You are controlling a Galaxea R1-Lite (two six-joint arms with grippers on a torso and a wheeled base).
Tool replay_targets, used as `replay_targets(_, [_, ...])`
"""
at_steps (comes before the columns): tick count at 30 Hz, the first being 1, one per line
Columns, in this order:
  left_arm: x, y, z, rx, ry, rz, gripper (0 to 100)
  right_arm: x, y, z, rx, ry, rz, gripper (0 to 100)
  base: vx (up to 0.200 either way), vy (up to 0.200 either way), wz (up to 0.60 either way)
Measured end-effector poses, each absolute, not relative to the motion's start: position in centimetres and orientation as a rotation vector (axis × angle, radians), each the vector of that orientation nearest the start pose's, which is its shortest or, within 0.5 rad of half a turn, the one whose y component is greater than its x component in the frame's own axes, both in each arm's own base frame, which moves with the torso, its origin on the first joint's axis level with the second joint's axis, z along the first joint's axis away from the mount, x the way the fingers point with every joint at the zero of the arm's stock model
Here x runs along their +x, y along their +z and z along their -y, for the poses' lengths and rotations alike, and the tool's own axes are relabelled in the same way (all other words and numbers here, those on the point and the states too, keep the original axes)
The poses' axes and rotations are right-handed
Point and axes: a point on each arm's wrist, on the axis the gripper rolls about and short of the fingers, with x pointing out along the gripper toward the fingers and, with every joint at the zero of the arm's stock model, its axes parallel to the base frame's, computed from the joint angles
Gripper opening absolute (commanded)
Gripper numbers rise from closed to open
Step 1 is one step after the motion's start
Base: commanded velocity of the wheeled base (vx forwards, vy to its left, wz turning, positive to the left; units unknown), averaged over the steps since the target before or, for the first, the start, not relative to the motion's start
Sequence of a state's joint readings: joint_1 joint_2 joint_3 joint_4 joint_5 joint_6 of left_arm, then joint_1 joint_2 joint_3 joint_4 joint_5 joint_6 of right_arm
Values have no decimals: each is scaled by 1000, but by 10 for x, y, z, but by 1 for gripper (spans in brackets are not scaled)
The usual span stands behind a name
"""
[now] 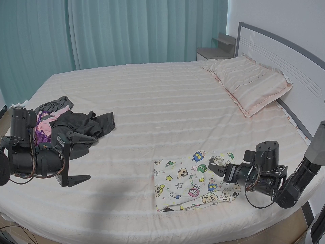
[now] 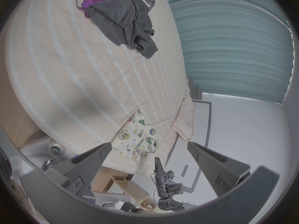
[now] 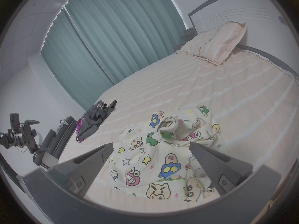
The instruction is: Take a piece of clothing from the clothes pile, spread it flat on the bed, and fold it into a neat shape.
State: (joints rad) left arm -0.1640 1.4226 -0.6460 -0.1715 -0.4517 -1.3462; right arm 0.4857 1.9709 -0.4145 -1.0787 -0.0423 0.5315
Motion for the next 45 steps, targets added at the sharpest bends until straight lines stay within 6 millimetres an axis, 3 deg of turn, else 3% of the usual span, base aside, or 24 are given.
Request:
replay_targets(21, [207, 164, 46, -1347, -129, -936, 100, 273, 41, -136, 198, 301, -626, 100, 0, 0, 0])
replay_targets(38, [207, 164, 46, -1346, -129, -938, 100, 281, 55, -128, 114, 251, -602, 100, 0, 0, 0])
replay_targets(45, [207, 164, 46, -1346, -130, -937, 100, 284, 48, -130, 73, 261, -628, 100, 0, 0, 0])
